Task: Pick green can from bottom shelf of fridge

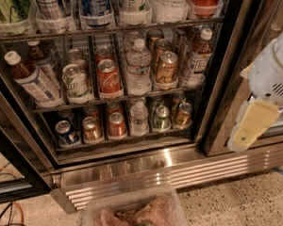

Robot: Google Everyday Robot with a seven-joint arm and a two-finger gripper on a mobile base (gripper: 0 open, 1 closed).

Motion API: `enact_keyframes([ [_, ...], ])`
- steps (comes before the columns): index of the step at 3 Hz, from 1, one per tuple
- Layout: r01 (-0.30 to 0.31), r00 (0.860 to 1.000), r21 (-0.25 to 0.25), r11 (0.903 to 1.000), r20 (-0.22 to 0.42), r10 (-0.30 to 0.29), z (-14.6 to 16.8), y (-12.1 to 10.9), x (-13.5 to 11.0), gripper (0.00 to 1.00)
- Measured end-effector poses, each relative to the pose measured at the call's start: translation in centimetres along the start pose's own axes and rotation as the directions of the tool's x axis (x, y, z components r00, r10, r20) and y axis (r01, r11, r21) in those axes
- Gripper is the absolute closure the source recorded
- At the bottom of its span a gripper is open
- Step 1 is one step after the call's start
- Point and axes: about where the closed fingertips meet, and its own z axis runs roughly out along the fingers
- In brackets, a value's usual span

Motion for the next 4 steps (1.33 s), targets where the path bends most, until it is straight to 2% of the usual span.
enact_keyframes([
  [1, -0.111, 0.994, -0.016, 0.9937, -0.024, 0.111, 3.4, 1.2, 1.5, 0.00],
  [2, -0.187, 0.982, -0.054, 0.9809, -0.041, 0.185, 5.9, 2.5, 3.3, 0.00],
  [3, -0.169, 0.986, -0.177, 0.9696, -0.028, 0.167, 7.2, 4.2, 3.6, 0.00],
  [4, -0.169, 0.986, -0.177, 0.9695, -0.028, 0.167, 7.2, 4.2, 3.6, 0.00],
])
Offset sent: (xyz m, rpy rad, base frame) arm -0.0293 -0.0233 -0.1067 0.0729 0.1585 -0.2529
